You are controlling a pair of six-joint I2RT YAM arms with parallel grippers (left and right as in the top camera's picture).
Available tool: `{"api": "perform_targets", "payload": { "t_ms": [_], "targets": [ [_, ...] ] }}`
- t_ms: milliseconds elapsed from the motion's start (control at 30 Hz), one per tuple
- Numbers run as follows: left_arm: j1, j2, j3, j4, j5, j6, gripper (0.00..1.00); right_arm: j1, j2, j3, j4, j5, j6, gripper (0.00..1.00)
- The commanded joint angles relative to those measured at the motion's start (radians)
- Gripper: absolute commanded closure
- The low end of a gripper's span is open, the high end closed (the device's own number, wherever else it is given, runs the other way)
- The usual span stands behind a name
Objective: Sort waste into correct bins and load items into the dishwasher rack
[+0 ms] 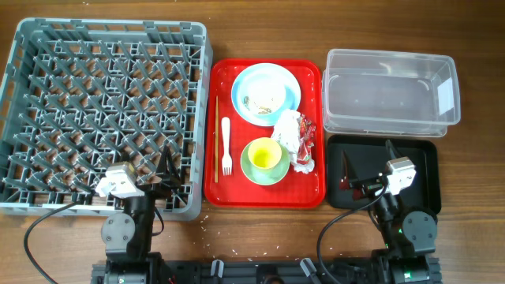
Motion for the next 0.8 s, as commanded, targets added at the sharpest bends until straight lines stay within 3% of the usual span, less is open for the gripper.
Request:
{"api": "perform_targets", "payload": {
  "t_ms": [0,767],
  "targets": [
    [-0.002,-0.006,-0.002,-0.005,-0.013,0.021,0.00,-0.001,0.007,-0.001,0.004,0.009,-0.008,0.00],
    [-0.002,-0.005,-0.002,-0.006,0.005,0.020,0.00,-0.001,0.007,-0.001,0.004,0.009,-0.008,0.00]
  ]
}}
